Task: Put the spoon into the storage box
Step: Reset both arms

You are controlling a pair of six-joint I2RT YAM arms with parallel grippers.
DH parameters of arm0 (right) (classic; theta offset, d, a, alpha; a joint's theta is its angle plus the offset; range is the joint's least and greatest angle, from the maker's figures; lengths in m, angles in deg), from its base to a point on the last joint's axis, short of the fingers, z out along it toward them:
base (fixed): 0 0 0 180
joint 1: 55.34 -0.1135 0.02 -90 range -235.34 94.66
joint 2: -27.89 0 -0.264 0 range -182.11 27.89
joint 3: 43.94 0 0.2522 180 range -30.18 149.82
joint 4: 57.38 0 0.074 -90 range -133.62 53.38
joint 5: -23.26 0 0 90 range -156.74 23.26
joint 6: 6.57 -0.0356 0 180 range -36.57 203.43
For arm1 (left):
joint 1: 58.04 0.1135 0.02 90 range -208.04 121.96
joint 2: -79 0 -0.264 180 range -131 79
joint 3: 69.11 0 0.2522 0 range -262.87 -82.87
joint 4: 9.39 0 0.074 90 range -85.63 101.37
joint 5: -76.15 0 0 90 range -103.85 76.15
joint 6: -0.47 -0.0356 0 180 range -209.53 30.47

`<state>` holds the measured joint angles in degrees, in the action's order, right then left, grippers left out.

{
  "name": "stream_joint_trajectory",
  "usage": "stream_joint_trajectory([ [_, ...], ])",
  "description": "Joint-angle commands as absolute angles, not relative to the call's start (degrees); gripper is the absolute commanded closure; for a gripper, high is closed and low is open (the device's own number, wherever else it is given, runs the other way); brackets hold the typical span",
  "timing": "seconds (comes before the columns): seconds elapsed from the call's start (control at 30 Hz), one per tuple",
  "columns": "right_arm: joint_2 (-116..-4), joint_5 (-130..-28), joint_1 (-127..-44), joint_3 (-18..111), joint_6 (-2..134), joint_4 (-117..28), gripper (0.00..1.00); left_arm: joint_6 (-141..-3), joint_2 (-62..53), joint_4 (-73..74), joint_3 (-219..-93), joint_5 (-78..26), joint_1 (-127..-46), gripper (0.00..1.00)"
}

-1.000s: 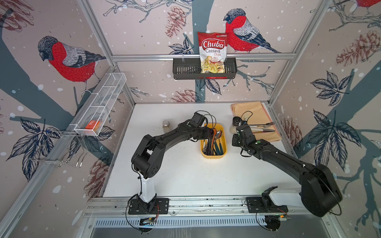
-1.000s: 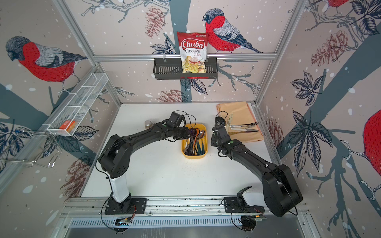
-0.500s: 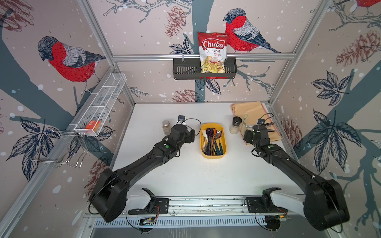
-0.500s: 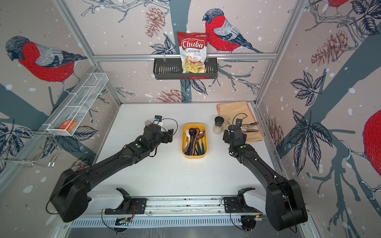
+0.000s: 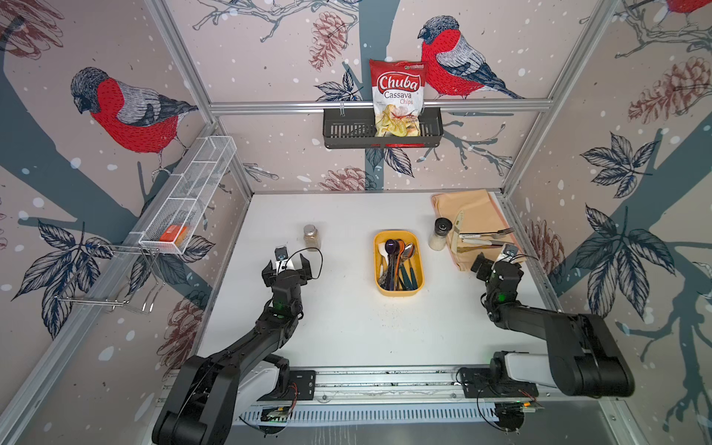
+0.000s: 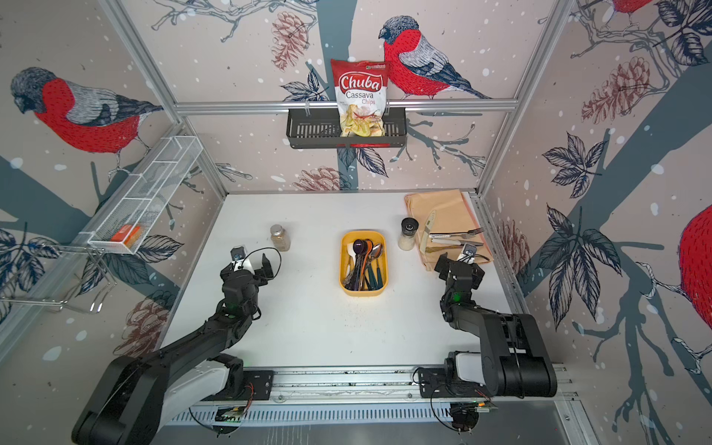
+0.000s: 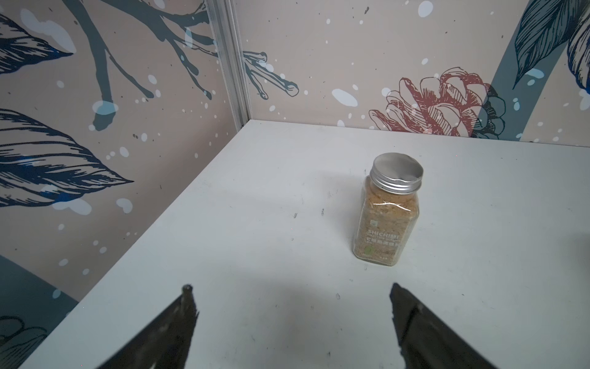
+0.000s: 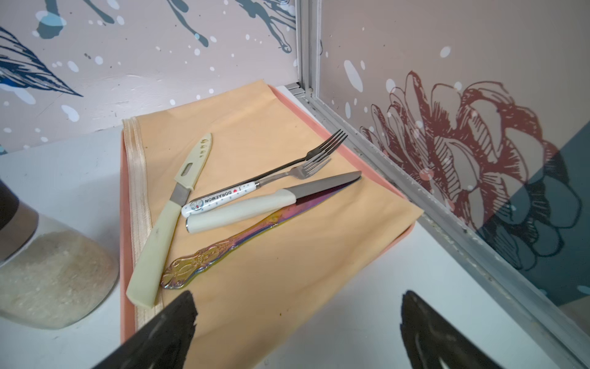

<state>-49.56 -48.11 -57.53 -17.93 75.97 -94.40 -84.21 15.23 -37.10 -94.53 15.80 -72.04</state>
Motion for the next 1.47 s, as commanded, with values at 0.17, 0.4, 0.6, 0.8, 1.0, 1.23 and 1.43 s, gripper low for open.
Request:
stream_joint_trajectory([
  [0.17, -60.48, -60.93, -56.59, -25.98, 80.86, -133.93, 0.0, -93.39, 0.08, -70.7, -91.36, 10.42, -68.29, 0.04],
  [0.4, -59.18, -63.89, -56.22, -21.32, 81.38, -123.12, 0.0, -90.24, -11.45, -86.44, -89.01, 4.06, -62.78, 0.04],
  [0.6, -59.46, -55.56, -57.34, -18.2, 79.24, -117.49, 0.0, -89.62, -10.48, -80.6, -91.17, 3.15, -62.34, 0.04],
  [0.8, -60.04, -55.37, -57.72, -19.11, 79.96, -120.15, 0.0, -90.14, -10.59, -75.67, -94.02, 1.78, -62.34, 0.04],
  [1.0, -60.18, -55.92, -57.45, -19.02, 79.83, -120.17, 0.0, -89.97, -10.48, -72.52, -95.57, 0.85, -61.99, 0.04],
  [1.23, -60.62, -57.95, -56.51, -18.14, 79.48, -118.86, 0.0, -89.97, -10.53, -72.15, -95.73, 0.68, -61.9, 0.04],
  [1.43, -60.07, -58.01, -56.56, -18.75, 79.39, -119.49, 0.0, -89.97, -10.39, -72.52, -95.5, 0.74, -61.9, 0.04],
])
